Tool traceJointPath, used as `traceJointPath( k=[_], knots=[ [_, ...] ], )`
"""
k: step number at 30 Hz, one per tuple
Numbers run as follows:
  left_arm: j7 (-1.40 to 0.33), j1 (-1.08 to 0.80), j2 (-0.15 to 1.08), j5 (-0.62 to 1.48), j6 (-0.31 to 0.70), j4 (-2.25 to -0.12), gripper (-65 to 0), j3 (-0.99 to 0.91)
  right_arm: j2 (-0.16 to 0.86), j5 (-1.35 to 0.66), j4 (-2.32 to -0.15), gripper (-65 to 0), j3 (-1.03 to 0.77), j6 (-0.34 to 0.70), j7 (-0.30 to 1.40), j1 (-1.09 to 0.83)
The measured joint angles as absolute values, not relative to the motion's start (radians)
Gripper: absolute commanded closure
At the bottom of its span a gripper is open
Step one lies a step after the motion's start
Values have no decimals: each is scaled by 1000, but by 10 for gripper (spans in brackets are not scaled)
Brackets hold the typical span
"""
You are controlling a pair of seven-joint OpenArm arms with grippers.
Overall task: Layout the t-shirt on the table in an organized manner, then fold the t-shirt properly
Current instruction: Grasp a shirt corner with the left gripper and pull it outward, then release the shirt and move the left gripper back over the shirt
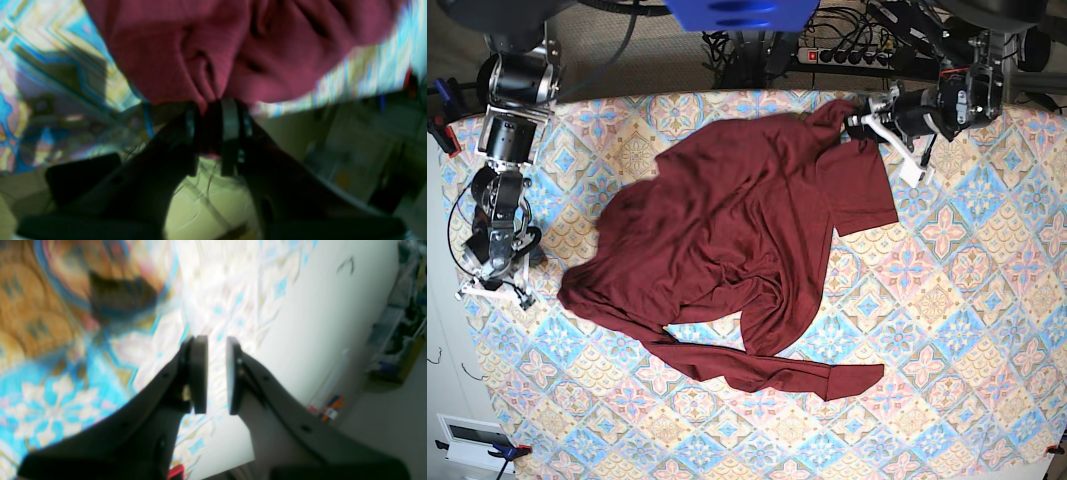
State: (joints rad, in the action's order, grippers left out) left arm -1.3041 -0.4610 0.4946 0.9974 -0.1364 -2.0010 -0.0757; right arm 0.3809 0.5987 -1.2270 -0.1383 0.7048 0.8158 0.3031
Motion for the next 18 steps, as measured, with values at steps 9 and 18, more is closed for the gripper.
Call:
traceJointPath(
  k=[9,18],
  knots=[
    [-1335,-459,562,1032,-104,-2000,-421,-83,375,599,-1293,-104,-138,703,815,303],
    [-1336,-279,552,1081,-103,-1988,-582,-190,350,594,-1293,-103,-136,702,804,270]
  ],
)
